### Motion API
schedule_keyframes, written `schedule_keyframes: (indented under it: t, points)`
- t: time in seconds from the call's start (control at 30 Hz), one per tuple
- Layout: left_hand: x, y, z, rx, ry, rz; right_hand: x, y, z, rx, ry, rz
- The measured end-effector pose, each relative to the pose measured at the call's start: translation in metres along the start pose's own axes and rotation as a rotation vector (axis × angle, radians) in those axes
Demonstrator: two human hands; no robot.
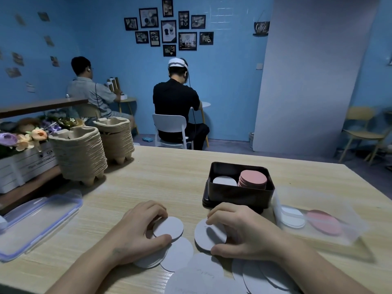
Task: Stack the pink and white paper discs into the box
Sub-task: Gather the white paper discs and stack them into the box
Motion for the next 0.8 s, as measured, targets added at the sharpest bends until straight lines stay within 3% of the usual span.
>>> schedule_keyframes:
  t: [0.3,0.8]
  points:
    - [-0.004,-0.016,0.003,0.040,-0.083,-0.101,0.001,0.000,0.001,0.009,-0.065,-0.005]
    - [0.028,-0.061,0.021,0.134,0.028,-0.364,-0.005,0.003,0.002,-0.065,-0.287,0.064]
Point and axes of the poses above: each hand's wrist, its own z-axis towards the middle knuckle, its own x-axis out of the palm, y = z × x, the point moved 4 cm from there along z, towards the middle knuckle, and after that the axes turned 12 degrees about -z, right-handed, at the moved point
